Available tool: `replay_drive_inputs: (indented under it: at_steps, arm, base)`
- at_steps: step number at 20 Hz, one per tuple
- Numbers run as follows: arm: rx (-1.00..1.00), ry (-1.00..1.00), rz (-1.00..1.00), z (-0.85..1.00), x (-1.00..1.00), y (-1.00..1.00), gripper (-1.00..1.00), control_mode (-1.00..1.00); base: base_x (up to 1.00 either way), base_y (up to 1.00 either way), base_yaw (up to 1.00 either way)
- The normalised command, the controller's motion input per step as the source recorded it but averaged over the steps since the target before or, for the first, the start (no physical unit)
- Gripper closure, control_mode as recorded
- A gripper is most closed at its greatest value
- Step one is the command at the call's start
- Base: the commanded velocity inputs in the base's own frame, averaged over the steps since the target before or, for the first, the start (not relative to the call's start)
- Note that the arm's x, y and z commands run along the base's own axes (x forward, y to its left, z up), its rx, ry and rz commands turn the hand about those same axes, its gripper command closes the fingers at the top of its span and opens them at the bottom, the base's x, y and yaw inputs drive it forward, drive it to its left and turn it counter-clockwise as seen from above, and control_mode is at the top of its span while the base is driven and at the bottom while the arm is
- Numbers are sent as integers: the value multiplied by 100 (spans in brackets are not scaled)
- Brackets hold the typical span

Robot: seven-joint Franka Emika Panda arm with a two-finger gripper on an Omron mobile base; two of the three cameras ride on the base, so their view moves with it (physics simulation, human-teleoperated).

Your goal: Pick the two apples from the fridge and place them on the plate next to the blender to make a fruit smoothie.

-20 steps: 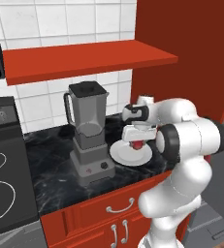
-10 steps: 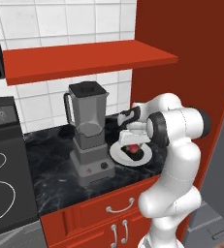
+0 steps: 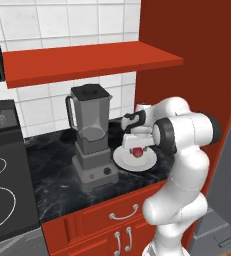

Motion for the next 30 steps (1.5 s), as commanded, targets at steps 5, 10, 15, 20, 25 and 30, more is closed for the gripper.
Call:
replay_drive_inputs:
  at_steps: [5, 10, 15, 20, 25, 30]
  arm:
    - [-1, -13, 0, 26, -22, 0, -100, -100]
    - [0, -24, -5, 31, -83, 0, -100, -100]
    - [0, -18, -9, 53, -99, 0, -100, -100]
    - [0, -13, -10, 71, -98, 0, -100, -100]
    - [0, -18, -10, 74, -87, 0, -100, -100]
    - [0, -22, -4, 41, -88, 0, -100, -100]
  base:
    - [0, 0, 0]
    - [0, 0, 0]
    - [0, 0, 0]
    - [0, 0, 0]
    - [0, 0, 0]
    - [0, 0, 0]
